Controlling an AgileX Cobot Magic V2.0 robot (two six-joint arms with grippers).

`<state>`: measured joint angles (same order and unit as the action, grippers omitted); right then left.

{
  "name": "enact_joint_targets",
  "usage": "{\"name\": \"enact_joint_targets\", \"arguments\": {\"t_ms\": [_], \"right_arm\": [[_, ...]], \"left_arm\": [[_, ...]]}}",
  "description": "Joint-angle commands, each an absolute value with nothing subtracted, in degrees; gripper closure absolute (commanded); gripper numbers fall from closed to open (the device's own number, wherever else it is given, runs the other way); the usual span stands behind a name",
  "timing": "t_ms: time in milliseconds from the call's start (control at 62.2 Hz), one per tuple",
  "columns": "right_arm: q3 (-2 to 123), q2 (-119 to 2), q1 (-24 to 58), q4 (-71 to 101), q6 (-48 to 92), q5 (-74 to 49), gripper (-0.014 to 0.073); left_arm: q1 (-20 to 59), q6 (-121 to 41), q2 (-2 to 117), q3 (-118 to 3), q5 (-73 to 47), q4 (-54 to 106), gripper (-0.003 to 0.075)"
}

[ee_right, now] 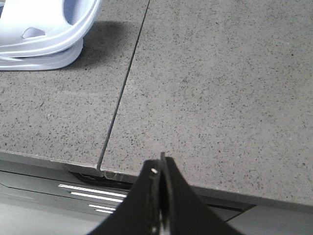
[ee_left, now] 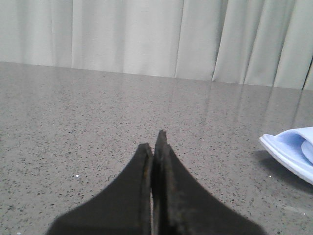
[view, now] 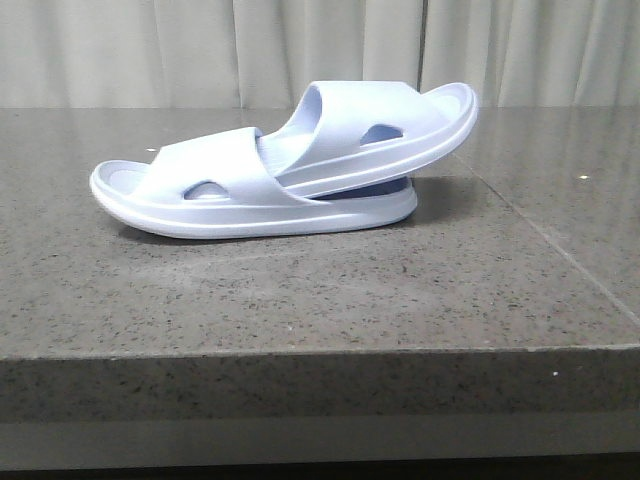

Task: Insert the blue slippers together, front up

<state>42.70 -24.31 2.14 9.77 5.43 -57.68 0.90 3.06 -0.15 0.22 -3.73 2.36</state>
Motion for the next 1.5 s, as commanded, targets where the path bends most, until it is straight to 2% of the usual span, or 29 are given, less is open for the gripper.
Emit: {"name": "enact_joint_targets", "arguments": {"t_ms": [0, 563, 723, 1093, 1383, 1479], "right_arm": [[44.1, -24.8, 2.3, 10.1, 5.6, -53.8, 0.0712], [43.9, -24.6, 2.4, 8.7, 5.6, -52.6, 0.0712], [38.8, -21.1, 4.8, 6.1, 5.6, -42.3, 0.0712], [12.3, -7.6, 4.4, 5.7, 5.6, -11.3, 0.0712], [-1.3, 1.7, 1.7, 5.7, 5.6, -0.5, 0.0712], [-1.2, 1.6, 1.7, 5.8, 5.6, -1.8, 0.0712]], "left_arm": [[1.1, 3.8, -1.1, 0.5, 1.1, 2.3, 0.0741], [1.1, 3.8, -1.1, 0.5, 1.1, 2.3, 0.0741], [1.1, 3.8, -1.1, 0.5, 1.1, 2.3, 0.0741], [1.1, 3.8, -1.1, 0.5, 1.1, 2.3, 0.0741], [1.1, 3.8, -1.1, 0.5, 1.1, 2.3, 0.0741], [1.1, 3.8, -1.1, 0.5, 1.1, 2.3, 0.0741]]}}
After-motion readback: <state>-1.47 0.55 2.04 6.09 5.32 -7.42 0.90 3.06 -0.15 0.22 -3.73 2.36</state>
